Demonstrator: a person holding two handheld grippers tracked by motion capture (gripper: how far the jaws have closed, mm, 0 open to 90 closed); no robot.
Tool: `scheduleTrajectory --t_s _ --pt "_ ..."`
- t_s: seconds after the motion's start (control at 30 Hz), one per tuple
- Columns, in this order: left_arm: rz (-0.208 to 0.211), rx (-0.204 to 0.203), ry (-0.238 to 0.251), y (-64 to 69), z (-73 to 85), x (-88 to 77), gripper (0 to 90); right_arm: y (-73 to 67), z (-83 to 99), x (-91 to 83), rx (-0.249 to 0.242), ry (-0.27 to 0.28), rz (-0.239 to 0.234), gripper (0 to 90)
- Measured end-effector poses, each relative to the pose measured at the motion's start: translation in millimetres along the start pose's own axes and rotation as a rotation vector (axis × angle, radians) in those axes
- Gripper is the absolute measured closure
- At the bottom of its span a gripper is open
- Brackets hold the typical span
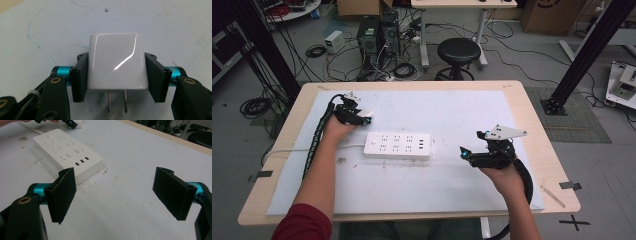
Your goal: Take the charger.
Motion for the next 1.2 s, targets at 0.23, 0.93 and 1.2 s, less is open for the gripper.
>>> scheduleTrajectory --t_s 0.23,0.93,1.2 --pt "-0.023 0.021 -0.013 1.7 -2.4 -2.1 42.6 -2.4 -2.1 0.2 0.001 0.002 -0.003 19.3" --pt "0.028 0.159 0.195 91.2 -19.2 -137.6 42.5 -22.9 -18.1 -9.4 -0.049 0.017 -0.108 19.4" --pt "0.07 0.264 0.235 136.4 -9.7 -172.1 42.5 -30.1 -22.9 -7.3 -0.07 0.014 -0.156 19.3"
Point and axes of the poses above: each handheld gripper's, and its own axes: x roughly forward along the jaws, z roughly out of its underside, y roughly to its right, the point moved 8 cm from there along x, roughly forward along the jaws, and after that the axes turned 1 degree about y, right-handed, at the moved point
